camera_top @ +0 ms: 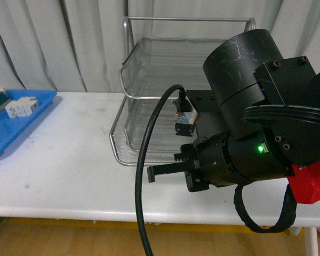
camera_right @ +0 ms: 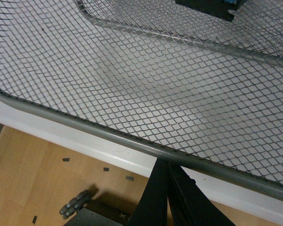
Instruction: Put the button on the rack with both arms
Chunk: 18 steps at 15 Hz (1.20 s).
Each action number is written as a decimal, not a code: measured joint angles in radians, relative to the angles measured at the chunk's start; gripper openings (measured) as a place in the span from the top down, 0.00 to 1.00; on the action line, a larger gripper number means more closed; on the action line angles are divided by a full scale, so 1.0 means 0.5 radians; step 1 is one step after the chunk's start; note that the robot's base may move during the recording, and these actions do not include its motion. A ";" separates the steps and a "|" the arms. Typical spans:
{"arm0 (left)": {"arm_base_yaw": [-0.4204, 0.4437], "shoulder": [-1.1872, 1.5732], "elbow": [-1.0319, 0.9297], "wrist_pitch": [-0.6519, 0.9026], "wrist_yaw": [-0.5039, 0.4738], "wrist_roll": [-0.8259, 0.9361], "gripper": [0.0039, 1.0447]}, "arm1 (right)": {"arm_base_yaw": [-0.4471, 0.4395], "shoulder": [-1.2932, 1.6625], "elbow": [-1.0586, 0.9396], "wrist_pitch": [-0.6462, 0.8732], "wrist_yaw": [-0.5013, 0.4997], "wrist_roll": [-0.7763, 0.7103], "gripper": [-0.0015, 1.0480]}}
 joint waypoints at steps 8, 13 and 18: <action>0.000 0.000 0.000 0.001 0.001 0.000 0.06 | -0.037 0.057 0.050 -0.020 0.002 -0.019 0.98; 0.000 0.000 0.000 0.000 0.000 0.000 0.06 | -0.314 0.290 0.472 -0.133 0.068 -0.173 0.98; 0.000 0.000 0.000 0.001 0.000 0.000 0.06 | -0.388 0.363 0.596 -0.156 0.092 -0.203 0.98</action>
